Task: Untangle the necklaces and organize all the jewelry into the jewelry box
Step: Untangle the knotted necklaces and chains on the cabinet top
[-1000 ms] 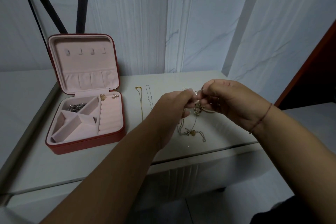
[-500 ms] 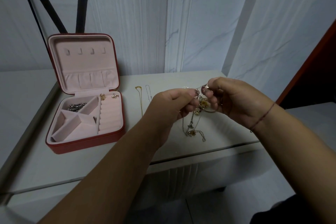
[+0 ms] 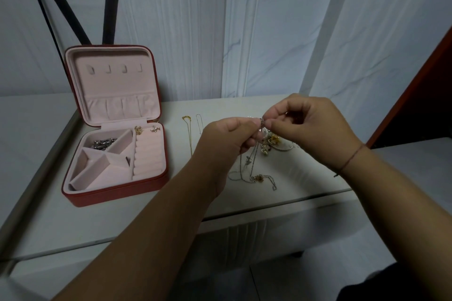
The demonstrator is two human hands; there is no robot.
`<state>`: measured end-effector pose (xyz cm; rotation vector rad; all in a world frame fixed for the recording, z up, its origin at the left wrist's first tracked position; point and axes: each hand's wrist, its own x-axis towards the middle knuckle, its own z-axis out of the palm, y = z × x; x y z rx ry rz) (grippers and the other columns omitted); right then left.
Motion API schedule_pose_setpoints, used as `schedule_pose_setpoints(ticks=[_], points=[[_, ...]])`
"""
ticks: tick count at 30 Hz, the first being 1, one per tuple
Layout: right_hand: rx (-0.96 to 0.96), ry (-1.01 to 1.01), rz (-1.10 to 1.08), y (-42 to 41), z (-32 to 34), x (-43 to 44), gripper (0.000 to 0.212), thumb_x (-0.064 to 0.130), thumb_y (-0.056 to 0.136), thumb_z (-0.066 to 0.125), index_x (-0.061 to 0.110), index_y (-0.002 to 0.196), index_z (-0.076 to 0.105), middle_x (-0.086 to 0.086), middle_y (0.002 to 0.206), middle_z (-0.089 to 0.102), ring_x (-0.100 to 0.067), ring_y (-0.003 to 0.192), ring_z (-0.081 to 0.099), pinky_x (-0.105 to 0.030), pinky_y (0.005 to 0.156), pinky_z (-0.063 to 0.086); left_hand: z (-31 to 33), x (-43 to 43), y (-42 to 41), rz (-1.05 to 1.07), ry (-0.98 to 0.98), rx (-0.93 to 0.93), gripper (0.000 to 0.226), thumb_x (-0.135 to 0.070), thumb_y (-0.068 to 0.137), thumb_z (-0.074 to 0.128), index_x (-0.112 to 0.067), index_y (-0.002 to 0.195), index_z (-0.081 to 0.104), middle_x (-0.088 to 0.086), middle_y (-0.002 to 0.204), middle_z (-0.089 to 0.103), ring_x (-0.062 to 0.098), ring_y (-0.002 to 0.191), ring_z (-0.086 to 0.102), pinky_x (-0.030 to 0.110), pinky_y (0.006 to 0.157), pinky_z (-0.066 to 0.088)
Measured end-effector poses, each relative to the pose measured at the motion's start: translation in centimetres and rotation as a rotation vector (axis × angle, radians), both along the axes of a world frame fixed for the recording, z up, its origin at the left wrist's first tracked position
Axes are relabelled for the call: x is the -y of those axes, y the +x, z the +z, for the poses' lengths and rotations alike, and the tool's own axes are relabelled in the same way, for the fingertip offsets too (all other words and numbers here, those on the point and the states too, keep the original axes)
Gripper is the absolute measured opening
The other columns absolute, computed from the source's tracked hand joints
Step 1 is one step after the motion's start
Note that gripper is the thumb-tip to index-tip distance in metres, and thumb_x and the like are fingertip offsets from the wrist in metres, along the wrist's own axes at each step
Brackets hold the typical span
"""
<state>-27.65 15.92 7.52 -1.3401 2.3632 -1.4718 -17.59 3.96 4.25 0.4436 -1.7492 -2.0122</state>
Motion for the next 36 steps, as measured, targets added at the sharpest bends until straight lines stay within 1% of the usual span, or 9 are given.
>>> schedule_pose_setpoints(ticks=[2,4,7,11,16,21,26,33,36], points=[[-0.074,0.004,-0.011,0.02,0.17,0.08,0.009,0.014,0.078,0.075,0.023,0.077,0.072,0.002,0.076,0.062,-0.017,0.062,0.053,-0.029,0.063,0.049,0.02,-0.01,0.06,0.016,-0.028,-0.013,0.016,-0.015,0.092,0.057,-0.011,0.083,0.069,-0.004,0.065,0.066,0.005,0.061,0.054,0.020,0.068,0.049],[-0.122,0.018,-0.016,0.08,0.25,0.13,0.011,0.013,0.078,0.075,0.023,0.077,0.072,0.005,0.075,0.059,-0.011,0.059,0.050,-0.023,0.060,0.046,-0.02,0.03,0.04,0.037,-0.060,-0.023,0.015,-0.014,0.092,0.058,-0.011,0.082,0.070,-0.005,0.064,0.066,0.003,0.059,0.055,0.017,0.065,0.050],[-0.151,0.034,-0.026,0.08,0.15,0.17,0.010,0.012,0.078,0.075,0.021,0.078,0.073,0.003,0.077,0.061,-0.014,0.059,0.052,-0.022,0.061,0.047,-0.13,0.20,-0.01,0.072,-0.160,-0.035,0.014,-0.014,0.091,0.060,-0.013,0.082,0.070,-0.005,0.064,0.067,0.000,0.060,0.057,0.014,0.063,0.049],[-0.213,0.058,-0.026,0.10,0.23,0.10,0.009,0.012,0.077,0.075,0.021,0.079,0.073,0.005,0.076,0.059,-0.006,0.060,0.050,-0.012,0.059,0.042,-0.10,0.31,0.14,0.094,-0.336,-0.057,0.018,-0.011,0.090,0.060,-0.017,0.077,0.070,-0.009,0.064,0.067,-0.004,0.063,0.060,0.010,0.063,0.047],[-0.271,0.101,-0.028,0.07,0.32,0.01,0.014,0.014,0.077,0.075,0.025,0.073,0.069,0.004,0.075,0.060,-0.007,0.060,0.052,-0.013,0.059,0.044,-0.11,0.41,0.25,0.099,-0.465,-0.058,0.021,-0.012,0.091,0.060,-0.023,0.074,0.066,-0.011,0.067,0.065,-0.005,0.065,0.059,0.006,0.062,0.045],[-0.210,0.138,-0.063,0.47,-0.08,0.35,0.003,0.027,0.071,0.067,0.026,0.068,0.066,0.001,0.076,0.063,-0.012,0.062,0.056,-0.031,0.066,0.053,-0.36,0.45,0.28,0.106,-0.503,-0.070,0.014,-0.011,0.090,0.061,-0.016,0.080,0.070,-0.007,0.070,0.066,-0.002,0.066,0.060,0.009,0.065,0.047],[-0.100,0.137,-0.093,0.94,-0.23,0.82,0.022,0.039,0.062,0.061,0.018,0.067,0.065,-0.001,0.069,0.064,-0.012,0.061,0.056,-0.033,0.065,0.054,-0.26,0.26,0.27,0.119,-0.478,-0.071,0.018,-0.012,0.089,0.062,-0.024,0.079,0.069,-0.010,0.068,0.067,-0.003,0.065,0.060,0.011,0.064,0.049],[0.107,0.071,-0.040,0.70,-0.28,0.64,0.017,0.031,0.064,0.064,0.014,0.066,0.063,0.007,0.053,0.053,-0.005,0.050,0.045,-0.017,0.050,0.040,-0.37,-0.07,0.05,0.133,-0.399,-0.057,0.013,-0.016,0.089,0.063,-0.021,0.081,0.072,-0.009,0.064,0.068,-0.001,0.064,0.061,0.021,0.069,0.052],[0.224,0.032,0.005,0.33,-0.54,0.56,0.015,0.020,0.074,0.068,0.007,0.068,0.063,-0.005,0.063,0.053,-0.016,0.061,0.046,-0.029,0.059,0.040,-0.18,-0.23,0.02,0.100,-0.355,-0.049,0.016,-0.017,0.091,0.060,-0.016,0.080,0.072,-0.010,0.063,0.067,-0.003,0.062,0.060,0.020,0.070,0.050]])
